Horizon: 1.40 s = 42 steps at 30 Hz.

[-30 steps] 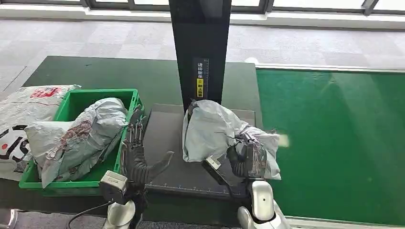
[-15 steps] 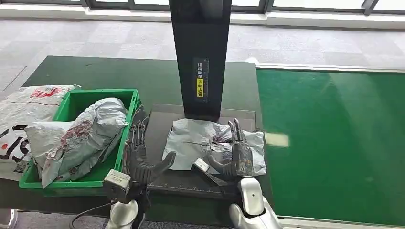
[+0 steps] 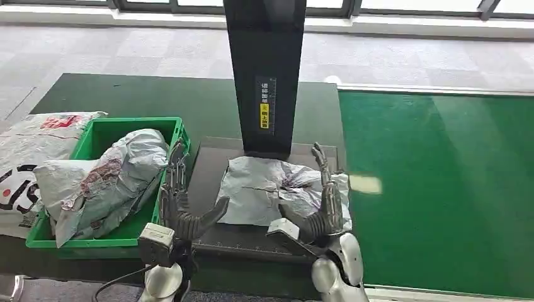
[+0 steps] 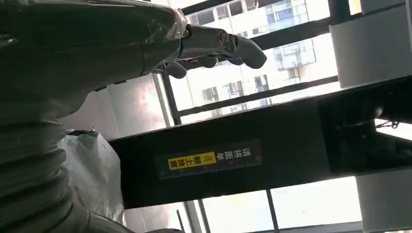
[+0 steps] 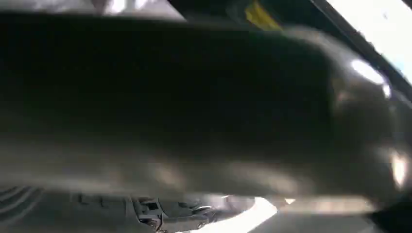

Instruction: Moved the parcel from conveyor to table for the left to box.

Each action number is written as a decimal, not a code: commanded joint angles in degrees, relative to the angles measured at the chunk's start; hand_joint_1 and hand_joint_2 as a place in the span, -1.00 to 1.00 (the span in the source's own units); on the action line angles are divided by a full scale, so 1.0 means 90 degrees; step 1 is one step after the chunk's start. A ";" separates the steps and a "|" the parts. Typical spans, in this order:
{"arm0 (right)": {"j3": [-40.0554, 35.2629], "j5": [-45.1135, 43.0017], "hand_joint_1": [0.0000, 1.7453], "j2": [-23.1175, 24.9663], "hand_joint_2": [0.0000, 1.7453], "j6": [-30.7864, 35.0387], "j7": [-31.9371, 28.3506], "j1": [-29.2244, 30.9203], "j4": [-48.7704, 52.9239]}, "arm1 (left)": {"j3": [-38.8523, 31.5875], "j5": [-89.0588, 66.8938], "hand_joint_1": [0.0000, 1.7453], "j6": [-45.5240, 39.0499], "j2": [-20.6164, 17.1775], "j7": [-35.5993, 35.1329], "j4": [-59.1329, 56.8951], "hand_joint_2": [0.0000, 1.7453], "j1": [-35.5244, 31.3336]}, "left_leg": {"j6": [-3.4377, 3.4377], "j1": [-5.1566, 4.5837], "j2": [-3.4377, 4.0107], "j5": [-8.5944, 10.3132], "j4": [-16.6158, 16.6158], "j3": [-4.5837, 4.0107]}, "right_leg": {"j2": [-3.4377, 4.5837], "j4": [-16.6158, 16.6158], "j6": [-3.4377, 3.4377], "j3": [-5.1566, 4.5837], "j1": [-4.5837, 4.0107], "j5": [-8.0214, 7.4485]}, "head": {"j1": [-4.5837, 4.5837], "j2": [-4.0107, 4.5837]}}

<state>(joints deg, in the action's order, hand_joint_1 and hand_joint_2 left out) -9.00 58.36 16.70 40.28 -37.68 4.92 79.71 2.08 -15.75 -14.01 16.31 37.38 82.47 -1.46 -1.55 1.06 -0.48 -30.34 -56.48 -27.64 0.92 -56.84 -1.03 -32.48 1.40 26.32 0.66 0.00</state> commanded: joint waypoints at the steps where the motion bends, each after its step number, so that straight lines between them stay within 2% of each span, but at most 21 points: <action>1: 0.0874 -0.0248 -1.00 0.0367 1.00 -0.0031 -0.0199 -0.0605 0.1852 | 0.0312 -0.0166 -1.00 -0.0087 -0.0014 -0.0126 -0.0392 1.00 -0.0322 | 0.0009 -0.0002 -0.0007 0.0001 0.0004 0.0001 | -0.0019 0.0004 0.0008 0.0004 -0.0001 0.0002 | 0.0000 0.0000; 5: 0.0932 -0.0668 -1.00 0.0367 1.00 -0.0031 -0.0257 -0.0637 0.3069 | 0.0776 -0.1384 -1.00 -0.0236 -0.0141 -0.0640 -0.1152 1.00 -0.0765 | 0.0011 -0.0011 -0.0035 0.0006 -0.0002 -0.0007 | -0.0048 0.0000 0.0008 -0.0002 0.0004 0.0007 | 0.0000 0.0000; 6: 0.0922 -0.0693 -1.00 0.0367 1.00 -0.0031 -0.0257 -0.0644 0.3277 | 0.0902 -0.1652 -1.00 -0.0247 -0.0058 -0.0785 -0.1619 1.00 -0.1052 | 0.0013 -0.0012 -0.0051 0.0010 -0.0002 -0.0012 | -0.0065 0.0000 0.0012 0.0000 0.0005 0.0008 | 0.0002 0.0000; 7: 0.0896 -0.0760 -1.00 0.0367 1.00 -0.0031 -0.0257 -0.0639 0.3412 | 0.0984 -0.1979 -1.00 -0.0349 -0.0043 -0.0923 -0.1978 1.00 -0.1260 | 0.0012 -0.0013 -0.0025 0.0005 -0.0002 -0.0005 | -0.0037 0.0001 0.0007 -0.0004 0.0006 0.0004 | 0.0002 0.0000; 10: 0.0891 -0.0781 -1.00 0.0367 1.00 -0.0031 -0.0257 -0.0646 0.3498 | 0.1006 -0.2085 -1.00 -0.0379 0.0008 -0.1005 -0.2233 1.00 -0.1425 | 0.0013 -0.0011 -0.0025 0.0007 0.0003 0.0002 | -0.0038 0.0007 0.0009 0.0004 0.0004 0.0000 | 0.0002 0.0000; 11: 0.0843 -0.0835 -1.00 0.0367 1.00 -0.0031 -0.0257 -0.0621 0.3735 | 0.1049 -0.2412 -1.00 -0.0496 0.0008 -0.1174 -0.2709 1.00 -0.1687 | 0.0011 -0.0010 -0.0017 0.0004 -0.0001 0.0001 | -0.0027 0.0003 0.0005 0.0002 0.0005 0.0000 | 0.0002 0.0000; 15: 0.0843 -0.0835 -1.00 0.0367 1.00 -0.0031 -0.0257 -0.0621 0.3735 | 0.1049 -0.2412 -1.00 -0.0496 0.0008 -0.1174 -0.2709 1.00 -0.1687 | 0.0010 -0.0011 -0.0002 0.0002 0.0004 0.0010 | -0.0012 0.0005 0.0006 0.0006 0.0006 -0.0003 | 0.0002 0.0000; 20: 0.0694 -0.0871 -1.00 0.0367 1.00 -0.0031 -0.0257 -0.0504 0.3928 | 0.1257 -0.3346 -1.00 -0.0740 0.0172 -0.1692 -0.4585 1.00 -0.2753 | 0.0010 -0.0010 -0.0019 0.0006 0.0001 0.0007 | -0.0029 0.0004 0.0007 0.0008 0.0005 -0.0001 | 0.0002 0.0000; 28: 0.0740 -0.0908 -1.00 0.0367 1.00 -0.0031 -0.0257 -0.0461 0.3873 | 0.1530 -0.4167 -1.00 -0.0860 0.0411 -0.2584 -0.6443 1.00 -0.3701 | 0.0014 -0.0008 -0.0006 0.0009 0.0009 0.0010 | -0.0020 0.0013 0.0012 0.0012 0.0002 -0.0010 | 0.0002 0.0000; 39: 0.0691 -0.0913 -1.00 0.0367 1.00 -0.0031 -0.0257 -0.0383 0.3791 | 0.2168 -0.5280 -1.00 -0.0653 0.0265 -0.3993 -0.7161 1.00 -0.3912 | 0.0012 -0.0006 0.0016 0.0001 0.0007 0.0013 | 0.0005 0.0006 0.0010 0.0008 0.0002 -0.0009 | 0.0002 0.0000; 42: 0.0691 -0.0913 -1.00 0.0367 1.00 -0.0031 -0.0257 -0.0383 0.3791 | 0.2168 -0.5280 -1.00 -0.0653 0.0265 -0.3993 -0.7161 1.00 -0.3912 | 0.0011 -0.0006 0.0022 0.0001 0.0006 0.0009 | 0.0011 0.0005 0.0009 0.0004 0.0002 -0.0010 | 0.0002 0.0000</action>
<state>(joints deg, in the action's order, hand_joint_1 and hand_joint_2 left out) -4.55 50.42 16.72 40.06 -39.89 -0.10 114.77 15.98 -61.12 -21.29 20.65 4.17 26.05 -32.78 -1.51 1.02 -0.36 -30.37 -56.50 -27.59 1.04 -56.85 -1.05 -32.43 1.44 26.28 0.68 0.00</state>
